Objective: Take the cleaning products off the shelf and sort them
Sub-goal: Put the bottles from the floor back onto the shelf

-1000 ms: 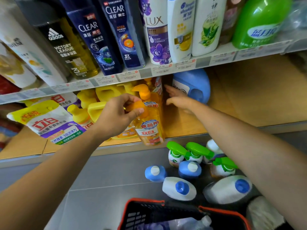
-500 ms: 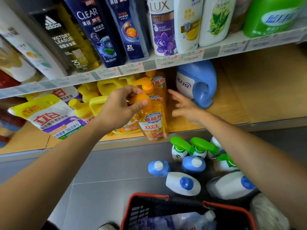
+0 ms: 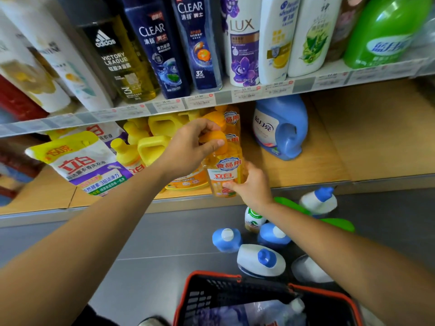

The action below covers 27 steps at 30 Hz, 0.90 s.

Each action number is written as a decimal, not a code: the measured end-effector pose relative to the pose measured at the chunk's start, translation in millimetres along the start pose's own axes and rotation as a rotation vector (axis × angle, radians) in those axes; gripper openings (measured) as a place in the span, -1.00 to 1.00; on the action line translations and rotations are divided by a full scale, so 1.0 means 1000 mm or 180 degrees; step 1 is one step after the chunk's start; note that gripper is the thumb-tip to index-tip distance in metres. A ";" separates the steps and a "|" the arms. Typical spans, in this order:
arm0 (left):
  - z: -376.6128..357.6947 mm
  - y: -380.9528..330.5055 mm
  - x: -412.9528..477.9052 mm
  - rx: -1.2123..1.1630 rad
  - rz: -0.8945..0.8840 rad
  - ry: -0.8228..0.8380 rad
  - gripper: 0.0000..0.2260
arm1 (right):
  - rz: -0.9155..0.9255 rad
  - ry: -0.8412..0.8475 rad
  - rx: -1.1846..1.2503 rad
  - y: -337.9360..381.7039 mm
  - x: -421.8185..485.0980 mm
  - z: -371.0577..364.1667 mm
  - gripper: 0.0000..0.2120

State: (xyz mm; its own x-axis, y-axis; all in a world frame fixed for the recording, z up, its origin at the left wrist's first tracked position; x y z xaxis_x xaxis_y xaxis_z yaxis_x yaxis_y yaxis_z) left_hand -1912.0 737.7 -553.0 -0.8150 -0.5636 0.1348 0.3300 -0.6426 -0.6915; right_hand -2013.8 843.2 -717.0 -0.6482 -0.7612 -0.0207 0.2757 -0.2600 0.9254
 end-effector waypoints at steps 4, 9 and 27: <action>-0.001 -0.002 0.010 0.0175 -0.0047 -0.0171 -0.72 | 0.0014 -0.0017 -0.0051 0.000 0.017 0.003 -0.48; -0.007 0.002 0.006 0.0563 -0.0225 -0.0046 -0.56 | -0.0008 0.0064 -0.0237 -0.006 0.038 -0.001 -0.47; 0.000 0.036 -0.045 0.1904 -0.0280 -0.0474 -0.37 | -0.0338 -0.0223 -0.0071 -0.006 0.032 -0.003 -0.61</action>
State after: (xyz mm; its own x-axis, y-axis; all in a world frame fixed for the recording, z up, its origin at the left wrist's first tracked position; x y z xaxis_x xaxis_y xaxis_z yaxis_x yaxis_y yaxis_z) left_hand -1863.5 739.6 -584.1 -0.7903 -0.5339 0.3006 0.5095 -0.8452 -0.1616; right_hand -2034.2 818.9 -724.7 -0.7224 -0.6855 -0.0908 0.2183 -0.3506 0.9107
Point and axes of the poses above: each hand's wrist, its own x-axis towards the middle knuckle, its own z-axis out of the back of the hand, y = z × x, the point moved 10 cm from there along x, towards the middle knuckle, and after that the axes turned 3 degrees about -z, right-handed, at the moved point
